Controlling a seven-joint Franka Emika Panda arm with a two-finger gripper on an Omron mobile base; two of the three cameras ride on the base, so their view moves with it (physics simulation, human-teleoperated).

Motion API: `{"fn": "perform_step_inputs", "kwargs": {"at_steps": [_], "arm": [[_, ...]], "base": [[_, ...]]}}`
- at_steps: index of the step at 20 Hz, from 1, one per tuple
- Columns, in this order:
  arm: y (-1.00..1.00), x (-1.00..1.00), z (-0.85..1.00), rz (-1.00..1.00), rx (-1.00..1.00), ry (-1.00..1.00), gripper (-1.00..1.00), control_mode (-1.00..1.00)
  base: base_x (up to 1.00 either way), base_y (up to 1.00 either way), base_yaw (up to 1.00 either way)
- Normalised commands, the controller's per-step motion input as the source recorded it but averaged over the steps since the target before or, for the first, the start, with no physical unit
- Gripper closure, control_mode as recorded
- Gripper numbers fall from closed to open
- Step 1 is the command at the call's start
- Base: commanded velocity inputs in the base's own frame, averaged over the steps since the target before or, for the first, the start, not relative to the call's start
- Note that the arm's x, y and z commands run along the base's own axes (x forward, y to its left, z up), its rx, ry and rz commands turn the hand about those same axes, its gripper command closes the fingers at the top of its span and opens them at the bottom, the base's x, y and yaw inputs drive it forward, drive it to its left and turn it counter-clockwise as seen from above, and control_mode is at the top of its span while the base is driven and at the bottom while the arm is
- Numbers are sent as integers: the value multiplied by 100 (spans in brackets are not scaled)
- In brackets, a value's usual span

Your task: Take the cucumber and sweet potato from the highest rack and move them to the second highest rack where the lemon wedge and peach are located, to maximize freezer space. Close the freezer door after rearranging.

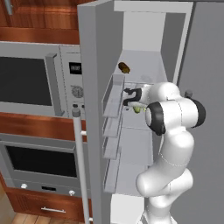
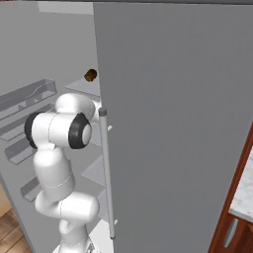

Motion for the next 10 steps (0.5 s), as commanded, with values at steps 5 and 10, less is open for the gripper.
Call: {"fn": "perform_step_inputs", "kwargs": {"at_steps": [5, 10], "arm": [[36, -48, -49, 0, 0, -14, -100, -100], [30, -49, -37, 0, 0, -12, -100, -100]], "base": [[0, 0, 0], [0, 0, 0]]}}
